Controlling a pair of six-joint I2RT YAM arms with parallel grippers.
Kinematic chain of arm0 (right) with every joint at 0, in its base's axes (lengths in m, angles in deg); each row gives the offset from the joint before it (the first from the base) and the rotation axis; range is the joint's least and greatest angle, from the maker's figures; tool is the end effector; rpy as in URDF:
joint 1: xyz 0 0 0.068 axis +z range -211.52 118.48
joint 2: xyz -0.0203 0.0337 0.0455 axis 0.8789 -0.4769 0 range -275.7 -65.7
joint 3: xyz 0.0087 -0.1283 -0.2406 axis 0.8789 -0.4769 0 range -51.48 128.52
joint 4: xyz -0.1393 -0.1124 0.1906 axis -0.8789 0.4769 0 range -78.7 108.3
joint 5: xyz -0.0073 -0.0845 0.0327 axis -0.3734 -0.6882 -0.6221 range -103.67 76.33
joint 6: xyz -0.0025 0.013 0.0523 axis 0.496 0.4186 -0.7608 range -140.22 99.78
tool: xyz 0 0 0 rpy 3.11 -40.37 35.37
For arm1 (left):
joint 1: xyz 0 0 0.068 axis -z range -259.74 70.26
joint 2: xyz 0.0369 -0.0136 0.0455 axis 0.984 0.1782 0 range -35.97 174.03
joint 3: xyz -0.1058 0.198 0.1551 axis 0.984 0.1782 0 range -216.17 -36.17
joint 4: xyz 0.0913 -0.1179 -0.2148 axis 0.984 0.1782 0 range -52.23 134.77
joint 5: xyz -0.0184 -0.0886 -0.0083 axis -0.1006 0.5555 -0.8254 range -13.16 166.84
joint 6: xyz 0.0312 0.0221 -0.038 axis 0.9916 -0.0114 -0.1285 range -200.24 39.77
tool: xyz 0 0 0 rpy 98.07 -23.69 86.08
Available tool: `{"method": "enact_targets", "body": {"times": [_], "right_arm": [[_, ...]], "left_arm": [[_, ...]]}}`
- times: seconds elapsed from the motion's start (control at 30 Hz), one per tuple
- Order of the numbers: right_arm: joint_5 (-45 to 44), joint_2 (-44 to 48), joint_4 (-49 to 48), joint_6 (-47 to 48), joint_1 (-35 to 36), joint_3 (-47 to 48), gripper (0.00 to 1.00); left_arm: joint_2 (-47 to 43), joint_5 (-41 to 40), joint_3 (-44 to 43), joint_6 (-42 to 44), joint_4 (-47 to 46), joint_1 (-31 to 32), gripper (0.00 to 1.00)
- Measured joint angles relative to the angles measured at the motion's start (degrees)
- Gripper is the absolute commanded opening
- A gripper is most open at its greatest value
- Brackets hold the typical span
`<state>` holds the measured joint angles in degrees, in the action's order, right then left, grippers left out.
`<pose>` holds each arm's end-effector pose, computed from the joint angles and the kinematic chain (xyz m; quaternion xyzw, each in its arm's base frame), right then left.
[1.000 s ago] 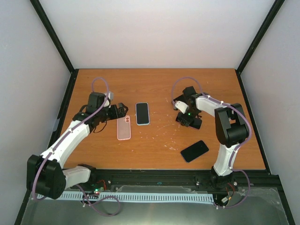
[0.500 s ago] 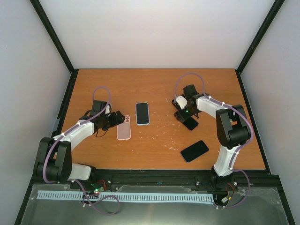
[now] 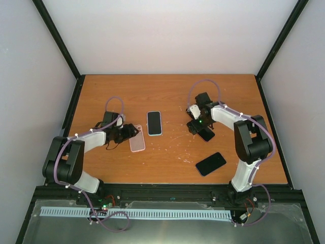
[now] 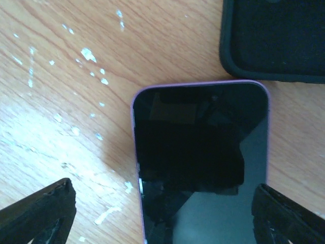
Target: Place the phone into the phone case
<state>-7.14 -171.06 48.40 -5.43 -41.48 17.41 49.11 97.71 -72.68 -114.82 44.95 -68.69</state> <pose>0.3306 0.1249 0.1657 -0.3034 0.9404 0.0628 0.1398 0.2575 -0.0632 0.1440 -0.1395 0.9310 -0.2718 0.1998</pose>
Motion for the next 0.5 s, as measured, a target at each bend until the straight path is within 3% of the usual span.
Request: {"method": "enact_targets", "body": {"times": [0.1,0.5], "right_arm": [[-2.23,0.55,0.59,1.44,-0.02,0.00,1.00],[-4.61,-1.42,0.74,6.60,-0.83,-1.11,0.96]], "left_arm": [[1.33,2.14,0.33,0.00,-1.49,0.35,0.67],[2.71,4.68,1.25,0.04,-3.85,1.66,0.56]]}}
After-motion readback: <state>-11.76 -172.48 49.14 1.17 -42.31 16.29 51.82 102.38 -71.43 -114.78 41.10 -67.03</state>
